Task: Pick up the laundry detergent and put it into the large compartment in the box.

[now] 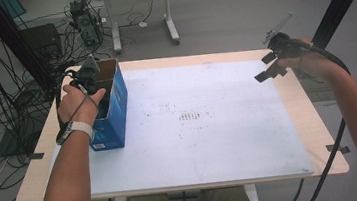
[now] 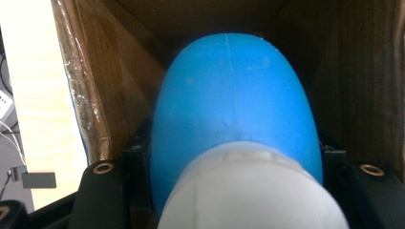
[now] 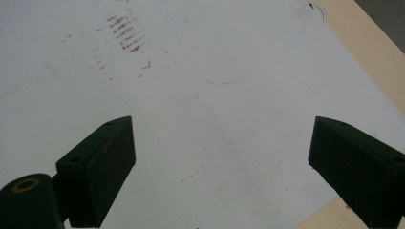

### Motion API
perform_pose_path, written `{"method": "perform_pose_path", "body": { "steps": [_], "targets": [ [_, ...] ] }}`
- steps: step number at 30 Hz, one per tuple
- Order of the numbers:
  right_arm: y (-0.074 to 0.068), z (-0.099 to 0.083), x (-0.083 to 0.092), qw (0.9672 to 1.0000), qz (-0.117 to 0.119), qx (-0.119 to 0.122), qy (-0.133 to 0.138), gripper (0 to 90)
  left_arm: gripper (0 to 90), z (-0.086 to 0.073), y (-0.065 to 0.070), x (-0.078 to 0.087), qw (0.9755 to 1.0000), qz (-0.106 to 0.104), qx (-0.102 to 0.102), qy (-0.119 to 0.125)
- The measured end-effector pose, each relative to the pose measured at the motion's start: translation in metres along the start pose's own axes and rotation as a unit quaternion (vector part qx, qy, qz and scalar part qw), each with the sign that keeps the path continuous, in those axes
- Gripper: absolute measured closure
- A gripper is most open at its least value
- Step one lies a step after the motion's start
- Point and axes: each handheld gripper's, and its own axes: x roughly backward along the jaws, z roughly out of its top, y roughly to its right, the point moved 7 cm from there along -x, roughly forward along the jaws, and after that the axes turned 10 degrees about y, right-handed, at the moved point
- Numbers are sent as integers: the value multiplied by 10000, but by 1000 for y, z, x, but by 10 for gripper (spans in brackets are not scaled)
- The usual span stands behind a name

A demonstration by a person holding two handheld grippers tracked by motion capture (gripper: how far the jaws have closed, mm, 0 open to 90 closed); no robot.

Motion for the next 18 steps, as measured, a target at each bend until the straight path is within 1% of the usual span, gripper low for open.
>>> {"method": "perform_pose_path", "body": {
  "steps": [5, 18],
  "targets": [
    [0, -2, 0, 10000, -5, -26, -13, 84, 375, -1, 0, 0, 10000, -22, 15, -14],
    [1, -5, 2, 10000, -19, -67, 12, 84, 368, -1, 0, 0, 10000, -41, -21, -7]
  ]
}}
